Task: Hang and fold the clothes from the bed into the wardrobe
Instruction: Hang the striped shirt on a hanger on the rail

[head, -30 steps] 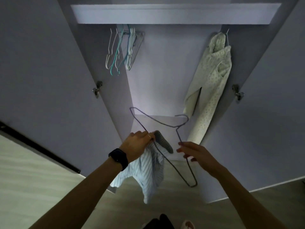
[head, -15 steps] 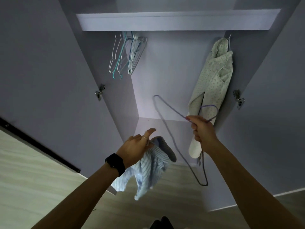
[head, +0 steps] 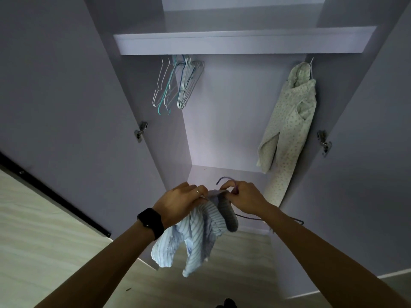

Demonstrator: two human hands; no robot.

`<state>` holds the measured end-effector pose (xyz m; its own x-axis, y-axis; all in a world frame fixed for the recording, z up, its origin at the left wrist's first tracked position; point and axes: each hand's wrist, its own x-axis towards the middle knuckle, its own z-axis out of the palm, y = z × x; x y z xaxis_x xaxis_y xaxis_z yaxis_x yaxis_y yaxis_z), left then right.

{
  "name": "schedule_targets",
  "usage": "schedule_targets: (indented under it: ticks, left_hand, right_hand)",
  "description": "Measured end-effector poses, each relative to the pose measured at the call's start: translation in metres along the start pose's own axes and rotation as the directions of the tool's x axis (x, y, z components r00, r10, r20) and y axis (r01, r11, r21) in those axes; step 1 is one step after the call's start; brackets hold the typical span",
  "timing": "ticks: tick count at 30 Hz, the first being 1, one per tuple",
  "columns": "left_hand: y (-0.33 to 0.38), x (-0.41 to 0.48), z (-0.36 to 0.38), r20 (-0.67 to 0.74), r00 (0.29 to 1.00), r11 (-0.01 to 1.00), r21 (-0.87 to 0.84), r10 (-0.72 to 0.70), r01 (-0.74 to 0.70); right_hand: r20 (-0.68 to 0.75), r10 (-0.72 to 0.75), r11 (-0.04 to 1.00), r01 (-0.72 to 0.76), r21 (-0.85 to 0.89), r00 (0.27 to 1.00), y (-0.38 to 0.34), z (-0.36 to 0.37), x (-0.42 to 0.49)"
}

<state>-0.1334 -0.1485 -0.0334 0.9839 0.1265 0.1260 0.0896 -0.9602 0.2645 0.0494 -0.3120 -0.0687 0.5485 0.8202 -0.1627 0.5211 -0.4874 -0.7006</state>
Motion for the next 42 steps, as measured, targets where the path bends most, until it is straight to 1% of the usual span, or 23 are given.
schedule_targets:
  ticks: [2,5,6,8,11,13,14,15,16,18,20,21,23,25,28,31,32,34,37,39,40,41,42]
  left_hand:
    - [-0.009,-0.006,-0.001,0.006,0.998,0.998,0.009,-0.069,0.069]
    - [-0.029,-0.021,0.002,0.135,0.967,0.977,0.011,-0.214,0.215]
    - [-0.034,-0.026,0.004,0.17,0.953,0.967,-0.011,-0.25,0.256]
    - [-0.039,-0.031,0.007,0.173,0.948,0.958,-0.057,-0.268,0.281]
    - [-0.042,-0.026,0.009,0.123,0.964,0.97,-0.039,-0.236,0.242]
    - [-0.045,-0.025,0.008,0.107,0.964,0.97,0.037,-0.244,0.242]
    - [-0.048,-0.026,0.007,0.119,0.958,0.962,0.113,-0.262,0.249]
    - [-0.051,-0.027,0.007,0.136,0.948,0.948,0.181,-0.289,0.263]
    - [-0.054,-0.028,0.007,0.149,0.934,0.934,0.202,-0.326,0.294]
    - [-0.057,-0.027,0.008,0.15,0.909,0.921,0.097,-0.389,0.378]
    - [-0.056,-0.024,0.008,0.138,0.884,0.881,-0.104,-0.448,0.462]
    - [-0.056,-0.022,0.007,0.145,0.868,0.838,-0.229,-0.474,0.496]
    - [-0.054,-0.017,0.003,0.222,0.82,0.707,-0.42,-0.528,0.569]
    - [-0.053,-0.012,-0.001,0.285,0.775,0.587,-0.522,-0.565,0.619]
    - [-0.056,-0.002,-0.001,0.239,0.741,0.518,-0.583,-0.628,0.626]
    - [-0.061,0.004,-0.005,0.253,0.719,0.514,-0.552,-0.647,0.657]
    - [-0.064,0.004,-0.007,0.235,0.706,0.51,-0.546,-0.668,0.665]
    - [-0.067,0.007,-0.013,0.158,0.65,0.487,-0.537,-0.744,0.689]
    - [-0.07,0.016,-0.02,0.098,0.576,0.465,-0.488,-0.812,0.739]
    - [-0.072,0.018,-0.024,0.049,0.511,0.405,-0.547,-0.858,0.733]
    - [-0.074,0.019,-0.027,0.042,0.498,0.383,-0.586,-0.866,0.714]
    - [-0.075,0.018,-0.029,0.051,0.515,0.379,-0.616,-0.856,0.69]
    - [-0.074,0.021,-0.032,0.071,0.568,0.41,-0.62,-0.82,0.669]
  right_hand:
    - [-0.113,0.008,0.999,-0.003,0.05,0.994,0.002,-0.008,0.005]
    - [-0.33,0.073,0.984,-0.014,0.176,0.941,0.008,-0.027,0.011]
    - [-0.372,0.085,0.982,-0.014,0.19,0.924,0.009,-0.032,0.013]
    - [-0.394,0.089,0.988,-0.03,0.152,0.915,0.008,-0.037,0.016]
    - [-0.386,0.134,0.988,-0.094,0.121,0.913,0.006,-0.041,0.023]
    - [-0.408,0.167,0.984,-0.129,0.119,0.898,0.008,-0.044,0.027]
    - [-0.429,0.178,0.983,-0.143,0.113,0.886,0.011,-0.046,0.027]
    - [-0.447,0.187,0.982,-0.156,0.105,0.875,0.014,-0.048,0.028]
    - [-0.457,0.192,0.981,-0.167,0.094,0.869,0.016,-0.049,0.027]
    - [-0.458,0.185,0.983,-0.174,0.066,0.87,0.016,-0.048,0.025]
    - [-0.462,0.168,0.985,-0.166,0.044,0.871,0.014,-0.046,0.024]
    - [-0.462,0.162,0.986,-0.166,0.032,0.872,0.013,-0.046,0.023]
    - [-0.444,0.16,0.985,-0.17,0.018,0.881,0.012,-0.047,0.021]
    - [-0.423,0.168,0.984,-0.176,0.019,0.891,0.012,-0.047,0.018]
    - [-0.41,0.169,0.984,-0.178,0.017,0.896,0.012,-0.047,0.015]
    - [-0.373,0.174,0.983,-0.184,0.009,0.911,0.014,-0.048,0.013]
    - [-0.362,0.18,0.982,-0.191,0.006,0.915,0.016,-0.049,0.012]
    - [-0.356,0.184,0.98,-0.2,-0.009,0.916,0.017,-0.049,0.012]
    - [-0.373,0.182,0.981,-0.196,0.001,0.91,0.022,-0.044,0.012]
    - [-0.391,0.193,0.979,-0.205,0.012,0.9,0.027,-0.043,0.011]
    - [-0.393,0.203,0.976,-0.216,0.013,0.897,0.031,-0.042,0.01]
    - [-0.385,0.215,0.973,-0.231,0.004,0.898,0.035,-0.04,0.008]
    - [-0.374,0.232,0.969,-0.246,0.011,0.898,0.038,-0.04,0.007]
